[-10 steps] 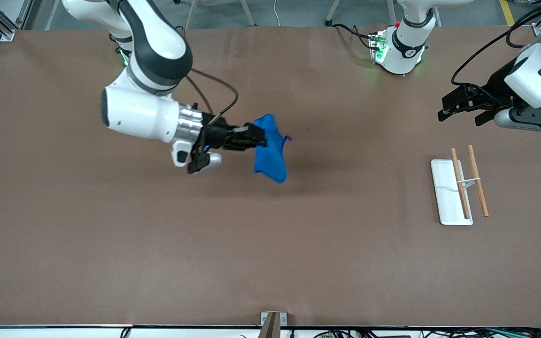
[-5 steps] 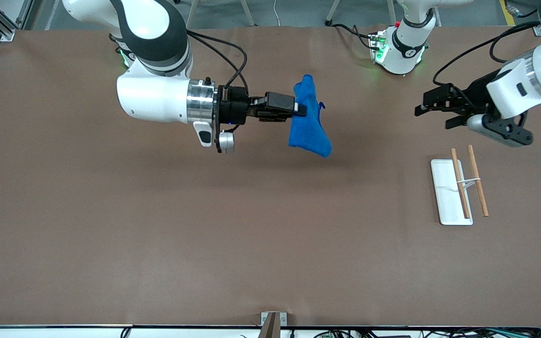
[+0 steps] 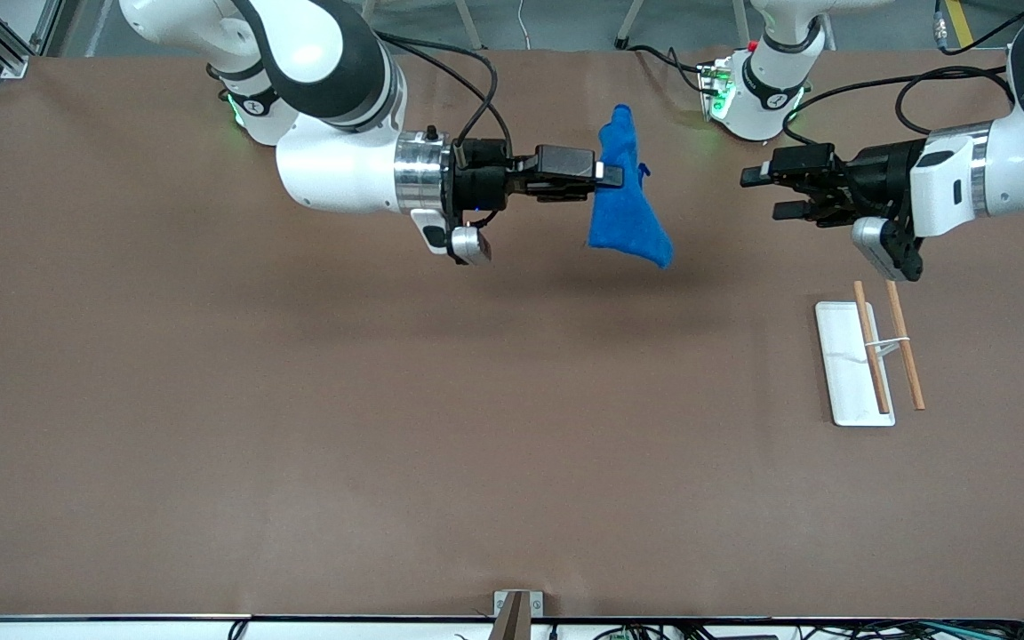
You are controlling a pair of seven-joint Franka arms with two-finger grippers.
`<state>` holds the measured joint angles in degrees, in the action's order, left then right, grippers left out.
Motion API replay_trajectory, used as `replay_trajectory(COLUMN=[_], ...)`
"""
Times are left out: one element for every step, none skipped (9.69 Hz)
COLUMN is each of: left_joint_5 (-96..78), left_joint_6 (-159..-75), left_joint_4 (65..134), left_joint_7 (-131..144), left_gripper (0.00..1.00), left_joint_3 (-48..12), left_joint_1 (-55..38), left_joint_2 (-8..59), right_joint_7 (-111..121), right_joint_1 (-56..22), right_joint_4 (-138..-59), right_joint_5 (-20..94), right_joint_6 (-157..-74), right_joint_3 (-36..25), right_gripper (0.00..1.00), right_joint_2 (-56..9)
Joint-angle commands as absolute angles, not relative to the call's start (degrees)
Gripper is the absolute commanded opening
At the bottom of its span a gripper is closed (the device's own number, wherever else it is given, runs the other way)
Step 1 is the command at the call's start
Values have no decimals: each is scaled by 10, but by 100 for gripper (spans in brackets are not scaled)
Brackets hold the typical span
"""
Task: Right arm passes towel to left arm to hang
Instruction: 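Hold the towel up with the right gripper while the left gripper approaches it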
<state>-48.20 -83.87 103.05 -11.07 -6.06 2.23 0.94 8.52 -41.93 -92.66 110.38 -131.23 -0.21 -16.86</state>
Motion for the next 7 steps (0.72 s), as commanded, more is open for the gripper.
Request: replay_trajectory(left_joint_5=[-559, -589, -616, -637, -656, -691, -743], left_joint_6=[-839, -839, -839, -839, -839, -839, -839], left_joint_4=[1093, 1107, 1107, 1109, 1117, 1138, 1165], left_joint_7=[-185, -205, -214, -221, -239, -263, -297], left_gripper=[100, 100, 100, 99, 97, 95, 92], left_joint_3=[-62, -62, -62, -63, -65, -66, -66], left_joint_1=[24, 24, 25, 22, 22, 22, 21], left_joint_2=[21, 30, 46, 59, 67, 67, 68], right_joint_7=[97, 97, 98, 100, 100, 100, 100], right_joint_1=[-437, -438, -438, -438, -438, -439, -440], right_joint_4=[-925, -925, -925, -925, -925, -925, -925], right_joint_5=[1125, 1125, 1124, 1124, 1124, 1124, 1125], right_joint_6=[-1334, -1335, -1335, -1335, -1335, -1336, -1336], right_joint_3=[-9, -9, -9, -9, -9, -9, -9], right_gripper=[2, 2, 2, 2, 2, 2, 2], right_joint_2=[-167, -168, -167, -168, -168, -168, -168])
